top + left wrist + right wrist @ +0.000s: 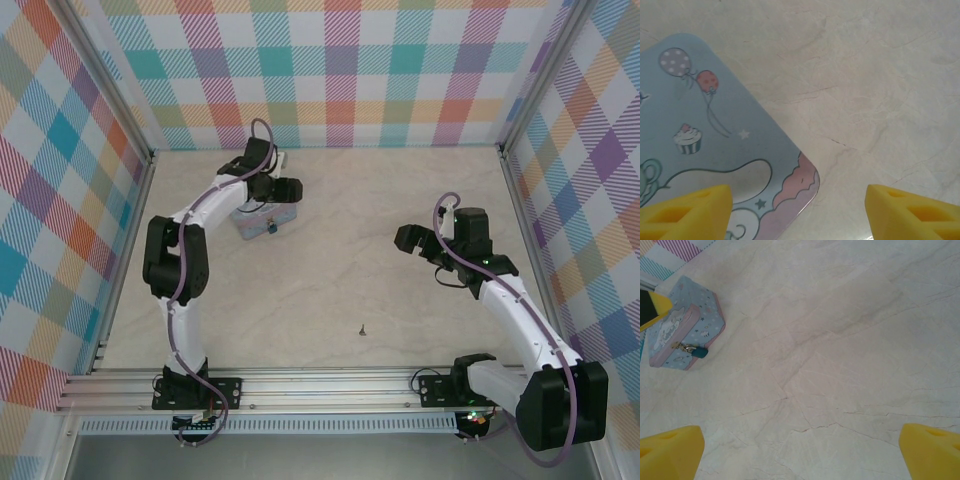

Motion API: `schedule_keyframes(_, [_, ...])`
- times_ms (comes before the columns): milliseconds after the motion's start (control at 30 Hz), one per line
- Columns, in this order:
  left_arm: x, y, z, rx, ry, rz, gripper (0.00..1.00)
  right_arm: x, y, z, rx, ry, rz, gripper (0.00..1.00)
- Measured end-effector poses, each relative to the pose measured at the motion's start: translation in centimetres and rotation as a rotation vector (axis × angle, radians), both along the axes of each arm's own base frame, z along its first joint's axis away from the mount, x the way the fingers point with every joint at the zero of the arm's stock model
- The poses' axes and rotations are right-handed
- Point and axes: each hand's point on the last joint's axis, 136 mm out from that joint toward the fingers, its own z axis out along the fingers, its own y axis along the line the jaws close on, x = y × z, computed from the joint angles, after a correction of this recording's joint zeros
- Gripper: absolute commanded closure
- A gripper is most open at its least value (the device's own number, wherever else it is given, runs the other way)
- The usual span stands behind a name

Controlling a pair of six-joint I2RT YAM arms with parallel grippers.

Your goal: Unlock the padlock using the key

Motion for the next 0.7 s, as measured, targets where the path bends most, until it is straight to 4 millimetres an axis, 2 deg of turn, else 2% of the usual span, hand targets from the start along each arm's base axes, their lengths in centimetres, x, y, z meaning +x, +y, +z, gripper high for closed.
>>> schedule_keyframes(267, [0.4,-1.5,-1.7,0.041,0.035,-0.042,0.29,0.0,0.0,-0.2,-0.004,0.007,0.002,0.00])
schedule_keyframes(500, [0.2,-1.7,-1.7,0.071,0.032,-0.055,0.30,0.0,0.0,-0.3,-0.004,0.007,0.002,0.00])
schedule_keyframes(633, [-0.3,-2.0,-2.0,0.087,0.019,-0.062,0.31,0.0,0.0,-0.3,-0.005,0.008,0.000,0.00])
schedule_keyframes(700, [-1.3,-2.4,-2.0,0.087,0.014,-0.073,0.31,0.0,-0.1,-0.3,-0.006,0.009,-0.001,0.00])
